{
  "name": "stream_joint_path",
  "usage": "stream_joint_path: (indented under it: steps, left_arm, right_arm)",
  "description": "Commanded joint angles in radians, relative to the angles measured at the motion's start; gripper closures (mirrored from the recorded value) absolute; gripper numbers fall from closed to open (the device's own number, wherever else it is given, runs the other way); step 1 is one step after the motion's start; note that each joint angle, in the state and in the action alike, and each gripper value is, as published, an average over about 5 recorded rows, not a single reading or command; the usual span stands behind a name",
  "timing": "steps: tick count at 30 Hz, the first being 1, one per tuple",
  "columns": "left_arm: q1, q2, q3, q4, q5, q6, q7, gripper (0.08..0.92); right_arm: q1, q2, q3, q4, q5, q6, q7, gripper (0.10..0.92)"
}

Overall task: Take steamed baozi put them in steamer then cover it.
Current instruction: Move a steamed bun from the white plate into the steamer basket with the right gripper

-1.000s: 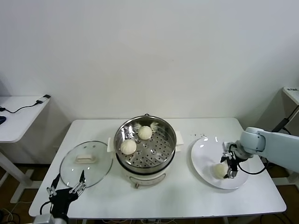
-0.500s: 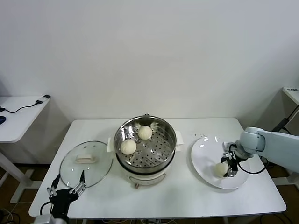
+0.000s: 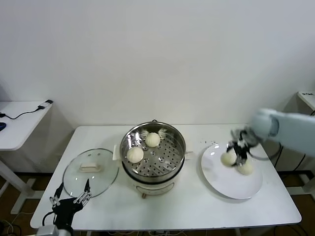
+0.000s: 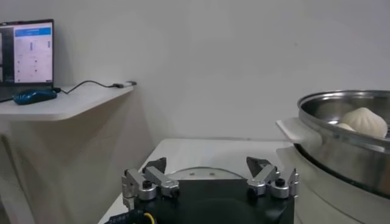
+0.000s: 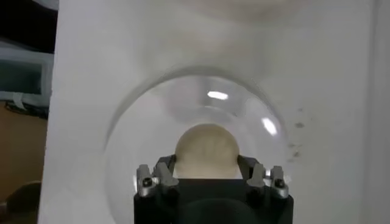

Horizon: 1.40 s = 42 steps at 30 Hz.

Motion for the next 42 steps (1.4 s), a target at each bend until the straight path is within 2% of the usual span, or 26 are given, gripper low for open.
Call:
stream_joint_path:
  steps: [1,4,10,15,23,32,42]
  left_arm:
    - [0.000,0.002,0.001,0.000,0.004,0.002,0.001,0.177]
    - [-0.003,0.002,0.001,0.000,0.004,0.004,0.001,0.177]
    - [-0.008,0.000,0.002,0.000,0.004,0.006,0.001,0.177]
    - [-0.009,-0.001,0.000,0.000,0.002,0.007,0.001,0.177]
    - [-0.006,0.002,0.000,0.000,0.002,0.007,0.001,0.177]
    - [-0.003,0.002,-0.004,0.000,-0.001,0.007,0.000,0.177]
    - [0.003,0.003,-0.009,0.000,-0.010,0.004,-0.001,0.177]
  right_arm:
    - [0.385,0.239,0.004,0.080,0.031,0.283,-0.155,0.338]
    - [0.358,0.304,0.060,0.169,-0.019,0.347,-0.145,0.338]
    - [0.212,0.408,0.136,0.284,-0.244,0.453,-0.099,0.338]
    - [0.061,0.484,0.191,0.255,-0.418,0.523,-0.057,0.338]
    - [-0.084,0.565,0.207,0.190,-0.575,0.529,-0.005,0.338]
    - [-0.199,0.618,0.222,0.076,-0.673,0.544,0.024,0.338]
    - [-0.230,0.622,0.211,0.081,-0.672,0.522,0.032,0.338]
